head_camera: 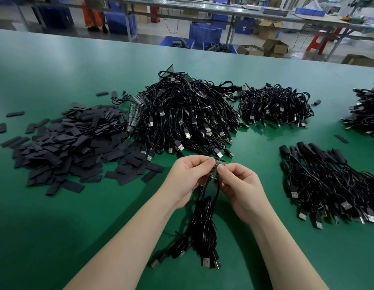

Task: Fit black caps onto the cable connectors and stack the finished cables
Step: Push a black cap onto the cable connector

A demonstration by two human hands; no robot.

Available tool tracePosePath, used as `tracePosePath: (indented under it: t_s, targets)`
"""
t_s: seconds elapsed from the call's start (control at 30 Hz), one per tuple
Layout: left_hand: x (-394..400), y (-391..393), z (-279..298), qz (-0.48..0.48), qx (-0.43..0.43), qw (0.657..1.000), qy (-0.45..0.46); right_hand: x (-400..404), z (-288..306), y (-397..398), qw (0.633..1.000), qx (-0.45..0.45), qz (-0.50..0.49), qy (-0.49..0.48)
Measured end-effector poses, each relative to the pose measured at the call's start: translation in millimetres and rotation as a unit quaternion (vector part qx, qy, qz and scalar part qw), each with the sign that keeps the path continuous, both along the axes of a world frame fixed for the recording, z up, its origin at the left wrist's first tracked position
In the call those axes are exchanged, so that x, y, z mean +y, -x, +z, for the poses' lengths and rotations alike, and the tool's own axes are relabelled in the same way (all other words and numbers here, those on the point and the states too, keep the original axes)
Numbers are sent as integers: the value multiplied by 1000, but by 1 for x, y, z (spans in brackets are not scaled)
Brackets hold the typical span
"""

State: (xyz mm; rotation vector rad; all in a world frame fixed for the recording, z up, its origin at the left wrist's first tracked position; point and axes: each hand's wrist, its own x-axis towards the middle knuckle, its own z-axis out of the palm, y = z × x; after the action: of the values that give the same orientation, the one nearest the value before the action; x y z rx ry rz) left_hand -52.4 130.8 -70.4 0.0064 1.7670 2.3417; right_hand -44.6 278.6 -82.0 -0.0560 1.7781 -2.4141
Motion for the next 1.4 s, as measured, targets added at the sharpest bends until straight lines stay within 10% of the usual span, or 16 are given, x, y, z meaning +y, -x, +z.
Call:
tracePosePath:
  t_s: [0.6,0.9,1.13,1.4]
  targets:
    - [4,3,-3,19,-47,995,-84,-11,3,5,994,-37,-28,102]
    - [-2,3,-20,81,189,890,407,5,10,-6,959,52,-267,-78]
    - [-1,4,-27,80,213,856,464,26,73,-28,857,260,-439,-74]
    - [-5,4,-7,171,234,898,330,-8,99,-32,953,208,-219,-12]
